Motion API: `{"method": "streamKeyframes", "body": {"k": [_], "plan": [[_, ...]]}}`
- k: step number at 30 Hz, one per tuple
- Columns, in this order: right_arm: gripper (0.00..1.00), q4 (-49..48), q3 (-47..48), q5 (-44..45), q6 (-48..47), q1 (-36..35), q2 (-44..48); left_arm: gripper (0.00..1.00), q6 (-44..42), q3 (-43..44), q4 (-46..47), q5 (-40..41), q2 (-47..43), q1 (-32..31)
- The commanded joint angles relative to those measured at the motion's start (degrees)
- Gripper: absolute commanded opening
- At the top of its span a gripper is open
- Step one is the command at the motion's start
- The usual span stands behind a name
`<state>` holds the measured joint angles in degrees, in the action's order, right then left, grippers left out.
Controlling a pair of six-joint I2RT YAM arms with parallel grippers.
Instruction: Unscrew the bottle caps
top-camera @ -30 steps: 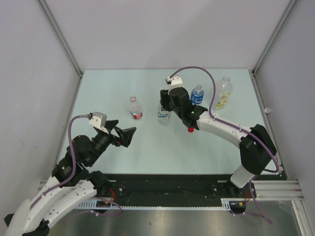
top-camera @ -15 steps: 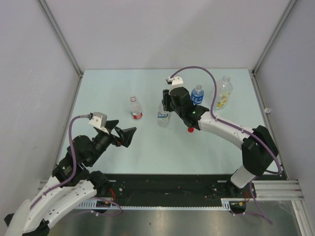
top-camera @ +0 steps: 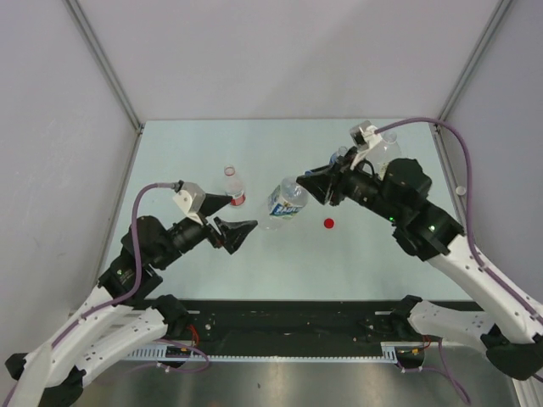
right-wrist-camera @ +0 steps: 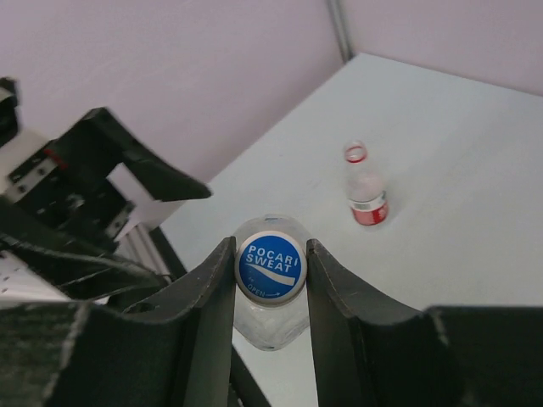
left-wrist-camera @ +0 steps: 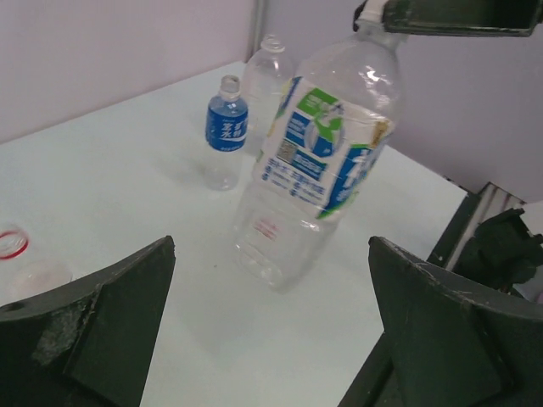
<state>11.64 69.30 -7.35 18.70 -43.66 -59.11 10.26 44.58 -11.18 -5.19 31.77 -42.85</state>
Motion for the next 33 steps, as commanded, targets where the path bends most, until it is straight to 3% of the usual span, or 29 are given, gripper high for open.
{"method": "streamKeyframes", "body": {"k": [1, 9, 19, 33], "plan": [[0.00, 4.2, -0.9, -8.5, 1.3, -0.5, 6.9, 1.00, -0.4, 3.3, 8.3, -10.2, 1.6, 0.0], [0.00, 5.9, -2.3, -9.1, 2.7, -1.2, 10.9, 1.00, 3.3, 3.9, 17.6, -18.4, 6.7, 0.0], [0.00, 3.1, -2.9, -4.9, 3.4, -4.3, 9.1, 1.00, 8.4, 4.2, 23.1, -27.3, 12.7, 0.0], [0.00, -4.2, -2.5, -3.8, 6.4, -4.5, 7.2, 1.00, 9.3, 0.0, 23.6, -29.0, 12.2, -0.2]]}}
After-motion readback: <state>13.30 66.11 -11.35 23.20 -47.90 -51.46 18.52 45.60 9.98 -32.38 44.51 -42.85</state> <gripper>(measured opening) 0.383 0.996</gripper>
